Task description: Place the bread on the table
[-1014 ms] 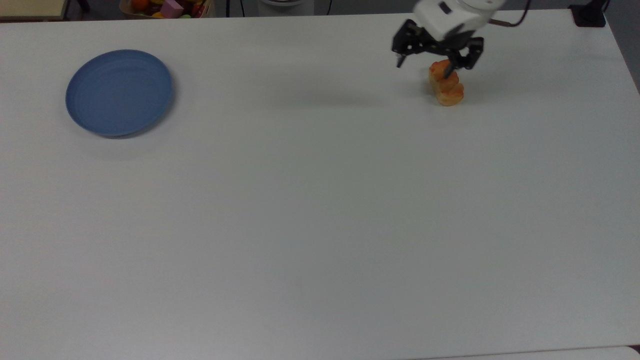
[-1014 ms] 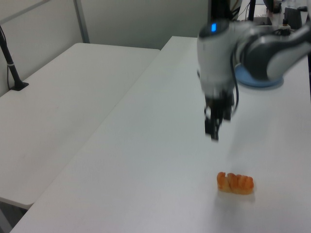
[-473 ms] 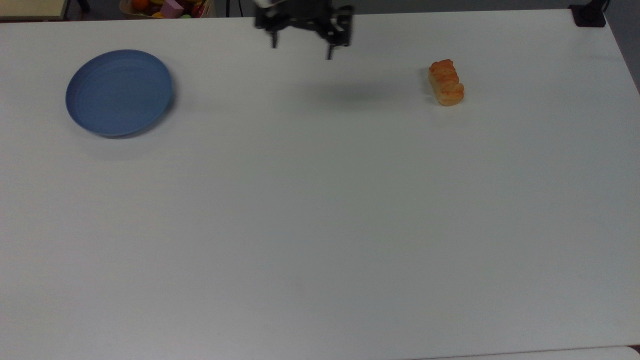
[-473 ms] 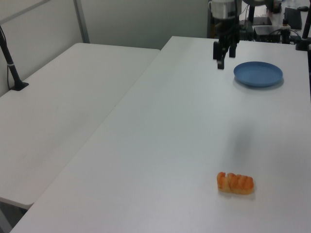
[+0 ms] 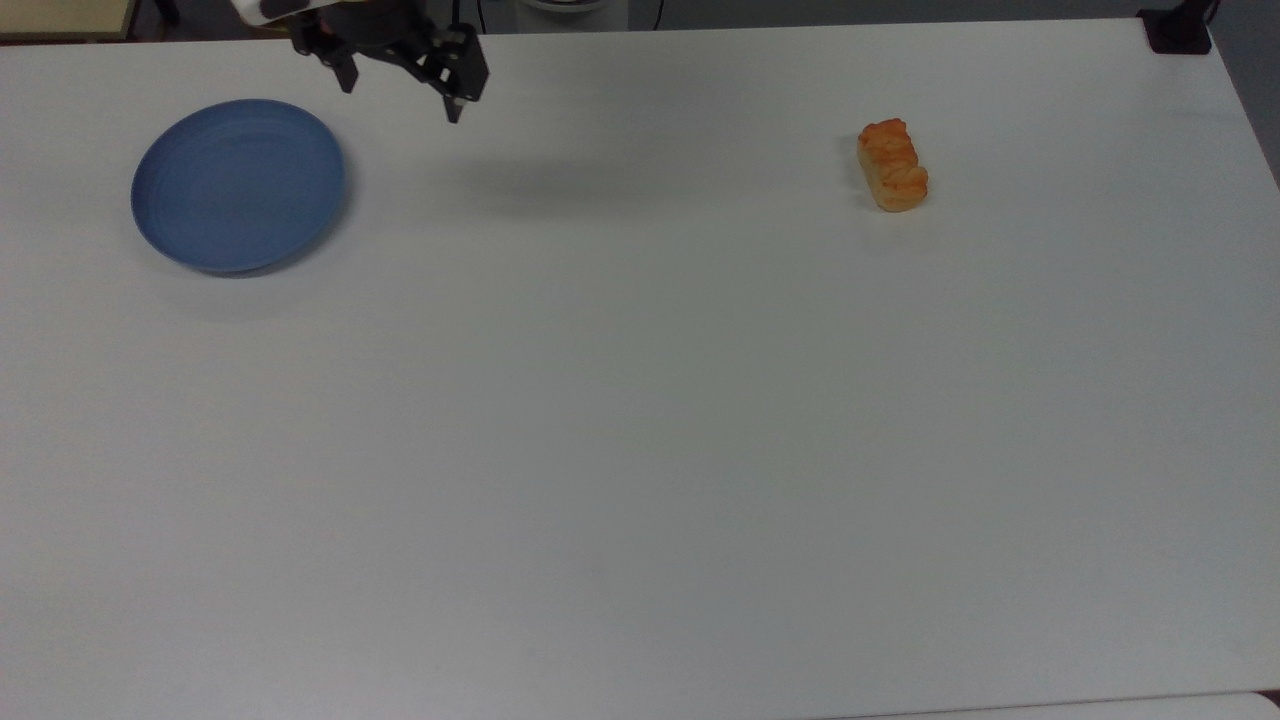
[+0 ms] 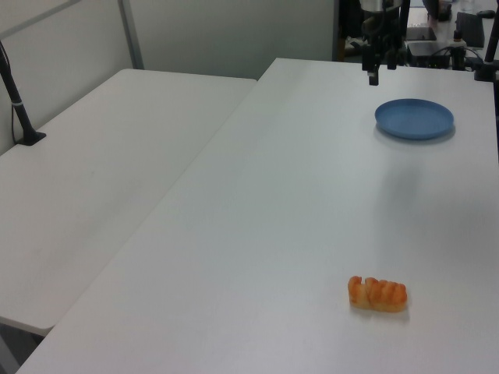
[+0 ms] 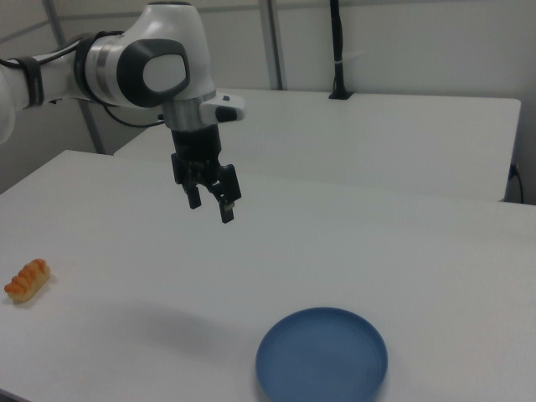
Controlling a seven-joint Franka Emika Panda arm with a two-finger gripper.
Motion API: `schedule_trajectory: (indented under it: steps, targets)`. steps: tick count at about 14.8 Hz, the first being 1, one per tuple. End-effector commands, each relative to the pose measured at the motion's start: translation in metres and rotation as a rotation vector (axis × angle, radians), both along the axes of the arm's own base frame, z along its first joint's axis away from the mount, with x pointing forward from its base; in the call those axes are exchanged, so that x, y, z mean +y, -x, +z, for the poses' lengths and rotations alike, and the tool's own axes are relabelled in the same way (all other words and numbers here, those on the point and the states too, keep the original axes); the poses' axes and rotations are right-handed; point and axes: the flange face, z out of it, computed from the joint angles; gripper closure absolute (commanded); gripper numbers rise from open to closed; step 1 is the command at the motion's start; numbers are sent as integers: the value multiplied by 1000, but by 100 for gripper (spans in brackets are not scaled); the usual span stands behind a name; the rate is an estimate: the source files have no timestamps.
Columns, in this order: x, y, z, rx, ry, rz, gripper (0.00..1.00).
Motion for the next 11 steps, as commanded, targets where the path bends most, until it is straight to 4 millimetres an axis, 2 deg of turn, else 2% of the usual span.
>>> schedule_trajectory:
  steps: [1,11]
  targets:
    - [-4,11,11,-10,3,-20,0]
    - [-16,12,23,-31,11,-42,0]
